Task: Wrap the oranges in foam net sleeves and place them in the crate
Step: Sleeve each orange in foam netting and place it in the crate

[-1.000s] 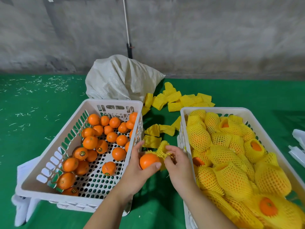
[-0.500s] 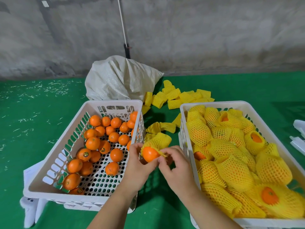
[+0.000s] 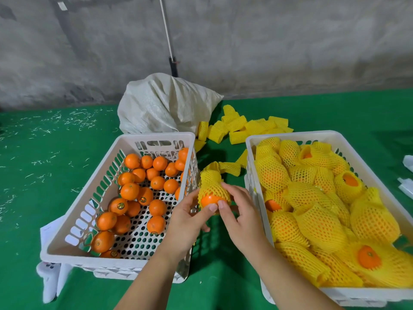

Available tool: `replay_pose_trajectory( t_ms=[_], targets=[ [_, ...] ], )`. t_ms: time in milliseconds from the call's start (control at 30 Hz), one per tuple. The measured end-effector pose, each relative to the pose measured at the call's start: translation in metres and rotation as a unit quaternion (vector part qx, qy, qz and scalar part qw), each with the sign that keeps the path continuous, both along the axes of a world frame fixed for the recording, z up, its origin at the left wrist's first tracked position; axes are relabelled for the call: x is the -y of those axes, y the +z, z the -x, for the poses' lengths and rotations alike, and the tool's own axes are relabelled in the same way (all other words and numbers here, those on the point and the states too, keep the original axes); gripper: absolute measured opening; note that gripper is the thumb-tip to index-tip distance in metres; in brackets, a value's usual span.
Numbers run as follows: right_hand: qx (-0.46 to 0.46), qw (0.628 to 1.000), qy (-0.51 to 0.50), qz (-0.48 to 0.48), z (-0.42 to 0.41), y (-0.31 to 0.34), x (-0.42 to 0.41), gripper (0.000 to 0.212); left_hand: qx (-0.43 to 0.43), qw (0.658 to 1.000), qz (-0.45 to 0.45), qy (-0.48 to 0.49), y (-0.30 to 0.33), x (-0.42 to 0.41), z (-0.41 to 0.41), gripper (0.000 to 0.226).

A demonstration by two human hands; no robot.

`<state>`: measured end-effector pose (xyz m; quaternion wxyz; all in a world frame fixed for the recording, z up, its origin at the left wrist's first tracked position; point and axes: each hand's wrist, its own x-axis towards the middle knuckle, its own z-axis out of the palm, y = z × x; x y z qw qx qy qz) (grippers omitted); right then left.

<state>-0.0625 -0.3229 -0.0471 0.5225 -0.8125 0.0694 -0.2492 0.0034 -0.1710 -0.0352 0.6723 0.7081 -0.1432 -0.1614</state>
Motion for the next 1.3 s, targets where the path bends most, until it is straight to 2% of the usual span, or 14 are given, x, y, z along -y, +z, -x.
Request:
replay_pose_trajectory(
  t_ms=[67, 167, 267, 333, 400, 567, 667, 767, 867, 1033, 1133, 1233, 1300],
  targets=[
    [-0.002, 1.0, 0.002, -0.025, 0.001, 0.002, 0.002, 0.041, -0.004, 1.0, -0.011, -0.012, 0.002, 0.002, 0.001, 0.051],
    [0.003, 0.999, -0.026, -0.047, 0.001, 0.004, 0.005, 0.036, -0.031, 0.998, -0.009, -0.063, 0.003, 0.003, 0.0, 0.061],
    [0.002, 0.998, -0.064, -0.011, 0.0, 0.0, 0.006, 0.026, -0.021, 0.996, -0.001, -0.092, 0.003, 0.001, 0.0, 0.07],
    [-0.005, 0.996, -0.086, 0.01, -0.001, -0.001, 0.007, 0.023, -0.003, 0.997, -0.006, -0.083, 0.002, 0.0, -0.001, 0.071],
    [0.002, 0.996, -0.091, 0.024, -0.001, -0.001, 0.006, 0.024, 0.016, 0.998, 0.0, -0.059, 0.002, 0.0, 0.001, 0.062],
    [0.089, 0.987, -0.079, 0.106, 0.004, -0.004, -0.001, 0.024, 0.043, 0.998, 0.038, 0.028, 0.001, 0.01, 0.004, 0.046],
    [0.014, 0.996, -0.076, 0.039, 0.0, -0.003, 0.0, 0.037, 0.025, 0.997, 0.052, 0.043, -0.001, 0.013, 0.005, 0.051],
    [-0.055, 0.994, -0.052, 0.072, -0.002, -0.006, 0.0, 0.051, 0.032, 0.999, 0.039, -0.02, -0.002, 0.004, 0.001, 0.064],
    [-0.068, 0.991, -0.044, 0.105, 0.0, -0.008, 0.0, 0.059, 0.065, 0.996, -0.001, -0.063, -0.004, 0.0, 0.0, 0.075],
    [0.031, 0.989, -0.073, 0.128, 0.001, -0.001, -0.004, 0.043, 0.12, 0.991, -0.023, 0.049, -0.007, 0.005, 0.001, 0.059],
    [0.06, 0.988, -0.051, 0.135, 0.004, -0.001, -0.008, 0.038, 0.074, 0.993, 0.012, 0.089, -0.009, 0.006, 0.0, 0.051],
    [-0.023, 0.999, -0.009, 0.046, 0.003, -0.001, -0.009, 0.054, 0.013, 0.997, 0.067, 0.025, -0.009, 0.001, -0.001, 0.063],
    [-0.107, 0.994, 0.021, 0.031, 0.001, -0.003, -0.009, 0.071, 0.025, 0.998, 0.041, -0.044, -0.008, -0.005, -0.002, 0.078]
  ],
)
